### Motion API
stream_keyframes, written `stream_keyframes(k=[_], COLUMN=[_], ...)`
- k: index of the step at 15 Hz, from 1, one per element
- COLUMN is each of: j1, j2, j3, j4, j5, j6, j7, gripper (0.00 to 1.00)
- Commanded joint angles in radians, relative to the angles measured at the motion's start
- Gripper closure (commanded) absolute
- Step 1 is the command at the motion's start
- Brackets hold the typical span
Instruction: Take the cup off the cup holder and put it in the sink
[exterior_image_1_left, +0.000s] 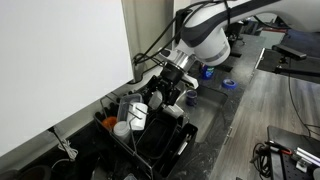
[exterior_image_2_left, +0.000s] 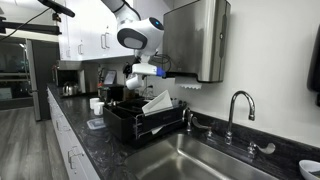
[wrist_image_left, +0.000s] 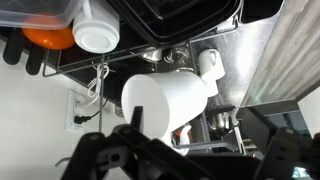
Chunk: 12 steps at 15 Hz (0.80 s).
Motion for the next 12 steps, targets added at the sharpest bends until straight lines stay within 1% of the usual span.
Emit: stream_keyframes(k=[1,12], j1=[-0.011,-0.005], j2=[-0.015,-0.040], j3=[0.027,0.054], j4=[-0.018,-0.078], j5=[-0.007,-0.045], j6=[0.033,0.039], j7=[-0.017,-0.022], gripper=[0.00,0.00])
